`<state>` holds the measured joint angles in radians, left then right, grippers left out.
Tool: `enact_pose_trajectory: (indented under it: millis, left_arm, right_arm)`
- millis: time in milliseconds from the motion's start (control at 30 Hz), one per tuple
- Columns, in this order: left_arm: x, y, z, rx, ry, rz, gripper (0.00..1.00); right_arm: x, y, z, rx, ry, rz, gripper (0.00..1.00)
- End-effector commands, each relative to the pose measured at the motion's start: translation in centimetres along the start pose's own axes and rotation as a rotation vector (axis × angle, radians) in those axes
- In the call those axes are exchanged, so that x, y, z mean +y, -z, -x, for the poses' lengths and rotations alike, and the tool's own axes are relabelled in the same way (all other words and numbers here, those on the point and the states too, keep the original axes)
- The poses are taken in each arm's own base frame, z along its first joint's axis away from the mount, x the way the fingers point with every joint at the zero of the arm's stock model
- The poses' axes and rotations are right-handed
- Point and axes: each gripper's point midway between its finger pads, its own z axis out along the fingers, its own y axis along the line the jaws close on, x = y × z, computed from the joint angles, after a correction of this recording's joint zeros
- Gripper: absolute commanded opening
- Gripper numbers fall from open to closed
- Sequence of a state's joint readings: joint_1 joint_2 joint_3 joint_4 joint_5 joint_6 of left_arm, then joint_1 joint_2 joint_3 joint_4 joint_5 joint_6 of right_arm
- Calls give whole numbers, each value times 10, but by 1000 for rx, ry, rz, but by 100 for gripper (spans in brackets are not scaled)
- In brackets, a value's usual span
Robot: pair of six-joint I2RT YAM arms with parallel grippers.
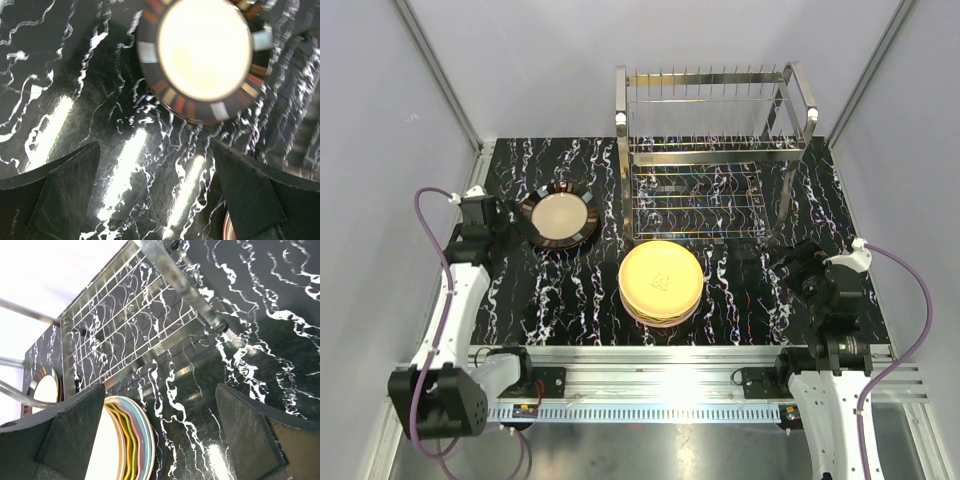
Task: Load the plates into the dish rack
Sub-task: Grab a plate with the left arm
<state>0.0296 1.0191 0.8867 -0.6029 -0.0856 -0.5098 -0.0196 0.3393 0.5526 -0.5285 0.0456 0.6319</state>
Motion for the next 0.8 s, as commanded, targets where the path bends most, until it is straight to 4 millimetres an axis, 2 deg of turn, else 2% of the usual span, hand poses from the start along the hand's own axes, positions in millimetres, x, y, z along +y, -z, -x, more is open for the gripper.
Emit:
enact_pose_trajectory:
  millis: [0,67,300,333,367,467,567,633,767]
  left_arm:
    - [-9,-16,11,11,94,-53,99]
    - [0,-29,10,22,109,3,97]
    - [-2,-64,20,21,135,37,92]
    - [1,-74,15,48,135,57,91]
    - [-1,-77,19,50,134,55,88]
    - [0,-95,17,65,119,55,87]
    - [13,-109,13,78,144,88,87]
    - [19,-118,8,98,155,100,83]
    - [23,-132,12,105,154,104,73]
  right_arm:
    - [17,-3,2,7,24,86,100]
    - [19,-1,1,10,26,97,100]
    - [27,7,6,-31,22,156,100]
    - [28,8,7,-35,21,160,100]
    - [27,8,7,-40,21,162,100]
    - [30,9,8,-49,21,177,100]
    - [30,9,7,-43,20,180,100]
    - [30,9,6,-37,22,177,100]
    - [30,9,6,-40,20,181,100]
